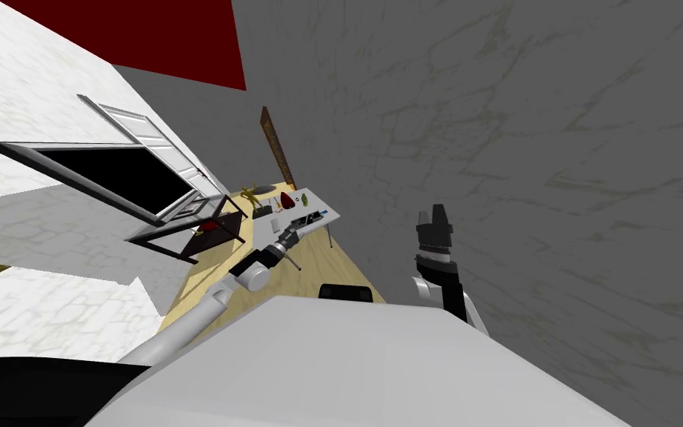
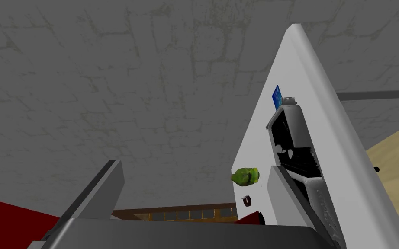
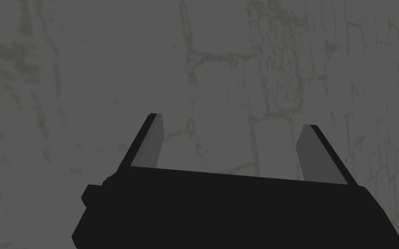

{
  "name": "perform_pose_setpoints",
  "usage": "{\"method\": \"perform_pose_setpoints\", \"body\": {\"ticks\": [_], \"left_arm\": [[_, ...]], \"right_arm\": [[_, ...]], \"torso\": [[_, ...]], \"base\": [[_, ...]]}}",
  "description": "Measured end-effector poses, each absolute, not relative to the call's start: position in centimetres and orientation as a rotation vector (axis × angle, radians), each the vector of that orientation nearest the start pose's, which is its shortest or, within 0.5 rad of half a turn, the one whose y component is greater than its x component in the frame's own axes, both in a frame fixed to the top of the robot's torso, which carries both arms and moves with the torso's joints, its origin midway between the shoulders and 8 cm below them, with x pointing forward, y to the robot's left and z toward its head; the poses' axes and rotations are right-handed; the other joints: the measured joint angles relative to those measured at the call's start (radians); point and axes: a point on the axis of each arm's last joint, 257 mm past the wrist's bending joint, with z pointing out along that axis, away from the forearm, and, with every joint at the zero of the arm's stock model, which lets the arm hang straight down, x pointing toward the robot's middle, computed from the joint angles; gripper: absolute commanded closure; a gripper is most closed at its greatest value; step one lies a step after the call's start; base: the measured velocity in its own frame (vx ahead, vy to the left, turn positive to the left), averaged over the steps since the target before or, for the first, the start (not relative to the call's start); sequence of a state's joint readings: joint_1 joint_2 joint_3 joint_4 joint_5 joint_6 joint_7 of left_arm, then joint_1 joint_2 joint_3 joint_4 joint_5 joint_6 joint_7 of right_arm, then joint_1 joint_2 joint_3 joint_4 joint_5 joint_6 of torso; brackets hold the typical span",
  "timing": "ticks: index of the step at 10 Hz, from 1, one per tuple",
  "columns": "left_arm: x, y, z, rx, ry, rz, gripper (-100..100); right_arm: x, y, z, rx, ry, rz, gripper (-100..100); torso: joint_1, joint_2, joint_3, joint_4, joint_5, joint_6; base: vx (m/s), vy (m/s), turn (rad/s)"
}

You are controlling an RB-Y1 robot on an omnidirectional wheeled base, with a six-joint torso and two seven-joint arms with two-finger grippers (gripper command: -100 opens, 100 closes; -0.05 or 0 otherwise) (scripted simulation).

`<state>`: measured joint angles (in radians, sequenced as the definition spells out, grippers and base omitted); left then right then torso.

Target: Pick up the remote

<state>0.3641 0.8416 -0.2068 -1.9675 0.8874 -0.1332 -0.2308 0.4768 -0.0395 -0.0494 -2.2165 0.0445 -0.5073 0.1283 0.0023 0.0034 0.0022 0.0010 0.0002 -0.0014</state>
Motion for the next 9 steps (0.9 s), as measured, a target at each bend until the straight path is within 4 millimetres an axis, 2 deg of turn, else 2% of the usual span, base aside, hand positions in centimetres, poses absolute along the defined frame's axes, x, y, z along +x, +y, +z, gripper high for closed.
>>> {"method": "perform_pose_setpoints", "body": {"ticks": [3, 7, 8, 9], "left_arm": [[42.8, 31.0, -23.8, -1.123, 1.628, -1.243, -100], [42.2, 34.7, -27.8, -1.191, 1.779, -1.095, -100], [42.0, 35.4, -28.5, -1.210, 1.809, -1.065, -100], [41.7, 35.8, -28.9, -1.223, 1.825, -1.053, -100]], "right_arm": [[35.5, -28.8, 0.6, 0.571, 0.719, 1.107, 0], [35.5, -28.8, 0.6, 0.571, 0.719, 1.107, 0], [35.5, -28.8, 0.6, 0.571, 0.720, 1.106, 0], [35.5, -28.8, 0.6, 0.571, 0.720, 1.106, 0]], "torso": [[0.002, 0.000, 0.000, 0.000, 0.000, 0.001], [0.004, -0.001, -0.001, 0.000, 0.001, 0.001], [0.004, -0.001, 0.000, 0.000, 0.001, -0.001], [0.003, -0.001, -0.001, 0.000, 0.001, -0.001]], "base": [[-0.025, 0.008, -0.193], [-0.017, 0.037, -0.193], [-0.004, 0.024, 0.035], [-0.007, 0.039, -0.264]]}}
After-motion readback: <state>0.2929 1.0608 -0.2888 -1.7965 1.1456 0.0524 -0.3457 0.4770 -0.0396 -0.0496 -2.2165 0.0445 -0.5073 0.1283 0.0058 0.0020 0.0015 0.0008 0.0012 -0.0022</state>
